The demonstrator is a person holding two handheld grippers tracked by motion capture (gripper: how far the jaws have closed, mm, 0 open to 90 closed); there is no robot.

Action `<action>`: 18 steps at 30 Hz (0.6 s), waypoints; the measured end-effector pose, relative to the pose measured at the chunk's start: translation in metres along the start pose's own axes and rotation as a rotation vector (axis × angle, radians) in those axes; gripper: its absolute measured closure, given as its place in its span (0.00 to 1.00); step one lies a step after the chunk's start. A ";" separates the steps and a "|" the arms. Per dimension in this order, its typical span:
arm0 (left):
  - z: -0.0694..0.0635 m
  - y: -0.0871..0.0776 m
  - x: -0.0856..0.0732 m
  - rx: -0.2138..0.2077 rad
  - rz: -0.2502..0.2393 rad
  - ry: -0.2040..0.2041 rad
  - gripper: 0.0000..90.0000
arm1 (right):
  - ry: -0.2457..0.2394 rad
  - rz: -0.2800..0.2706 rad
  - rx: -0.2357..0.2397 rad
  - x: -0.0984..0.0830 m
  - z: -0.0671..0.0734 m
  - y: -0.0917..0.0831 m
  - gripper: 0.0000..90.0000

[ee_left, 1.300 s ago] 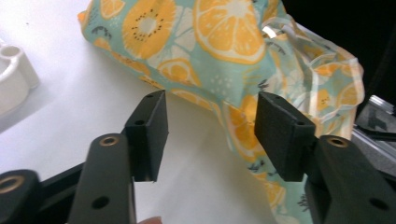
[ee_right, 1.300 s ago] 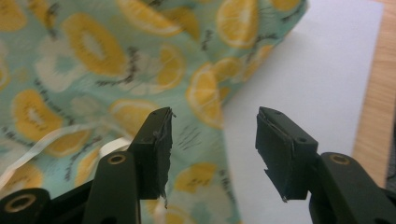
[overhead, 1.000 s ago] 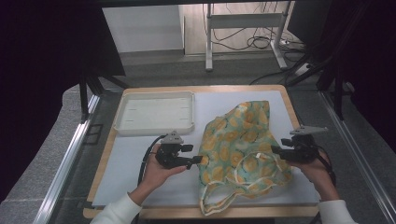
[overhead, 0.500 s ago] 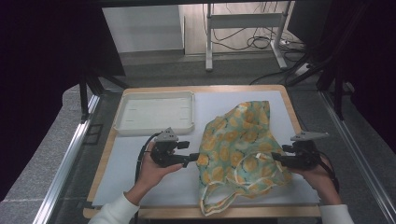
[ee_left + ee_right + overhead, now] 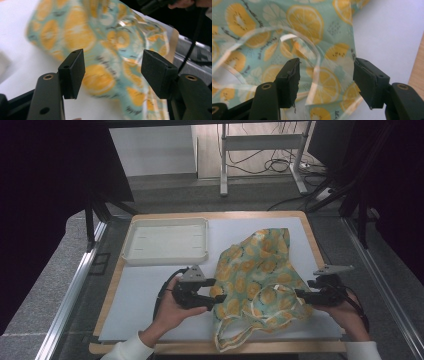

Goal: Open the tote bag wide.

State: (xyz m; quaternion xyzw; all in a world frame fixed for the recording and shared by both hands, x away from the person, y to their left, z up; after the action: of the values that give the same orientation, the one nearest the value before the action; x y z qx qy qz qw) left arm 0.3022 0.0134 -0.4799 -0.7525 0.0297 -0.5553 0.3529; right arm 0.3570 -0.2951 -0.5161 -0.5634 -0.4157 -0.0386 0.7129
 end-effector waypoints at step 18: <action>-0.024 0.075 -0.037 -0.053 0.260 0.109 0.33 | 0.063 0.045 -0.001 -0.018 -0.006 0.012 0.36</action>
State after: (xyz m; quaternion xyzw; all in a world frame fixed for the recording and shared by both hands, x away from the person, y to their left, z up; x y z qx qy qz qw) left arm 0.2937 -0.0382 -0.5489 -0.7199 0.1608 -0.5441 0.3998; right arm 0.3549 -0.3037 -0.5369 -0.5716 -0.3801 -0.0406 0.7261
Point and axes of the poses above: each handheld gripper's, and its own axes: y roughly forward along the jaws, x roughly out of its top, z roughly to its left, the point moved 8 cm from there along y, roughly forward along the jaws, and after that the axes turned 2 degrees about y, right-handed, at the moved point
